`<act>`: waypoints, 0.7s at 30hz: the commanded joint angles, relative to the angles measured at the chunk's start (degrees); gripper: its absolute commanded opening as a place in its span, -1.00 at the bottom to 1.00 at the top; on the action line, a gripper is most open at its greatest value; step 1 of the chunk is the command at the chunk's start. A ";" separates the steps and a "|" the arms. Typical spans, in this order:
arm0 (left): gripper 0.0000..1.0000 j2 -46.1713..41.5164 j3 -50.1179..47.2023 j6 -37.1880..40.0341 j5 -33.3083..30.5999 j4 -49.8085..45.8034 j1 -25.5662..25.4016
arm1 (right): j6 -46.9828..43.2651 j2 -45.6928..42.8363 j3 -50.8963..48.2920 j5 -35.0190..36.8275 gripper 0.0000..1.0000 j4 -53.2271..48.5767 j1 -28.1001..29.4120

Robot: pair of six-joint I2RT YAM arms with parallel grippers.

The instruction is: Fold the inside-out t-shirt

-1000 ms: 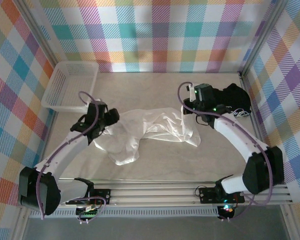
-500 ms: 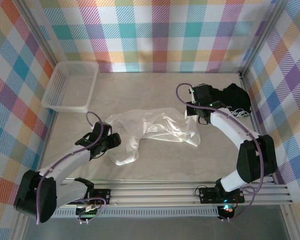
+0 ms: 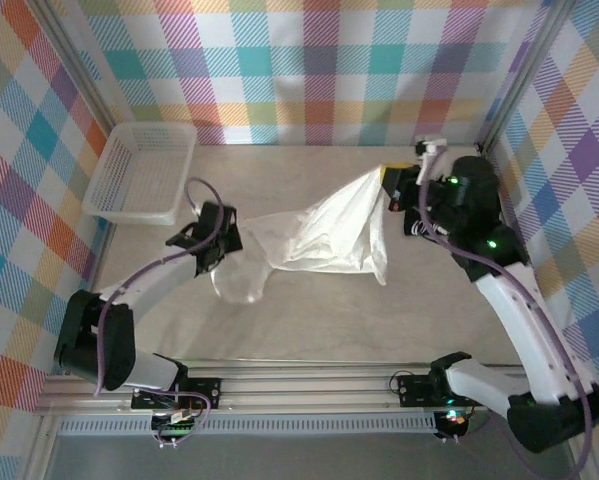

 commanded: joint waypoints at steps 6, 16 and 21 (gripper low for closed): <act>-1.00 -10.65 17.82 6.47 -7.58 -3.03 8.34 | 3.69 -6.32 5.31 -6.42 -1.00 2.33 0.07; -0.09 15.90 31.85 8.53 1.50 -3.76 12.75 | 11.06 -3.21 -6.32 -8.75 -1.00 7.21 0.10; 0.28 23.64 35.99 10.34 4.09 -12.81 10.40 | 14.49 1.72 -11.30 -7.92 -1.00 10.42 0.07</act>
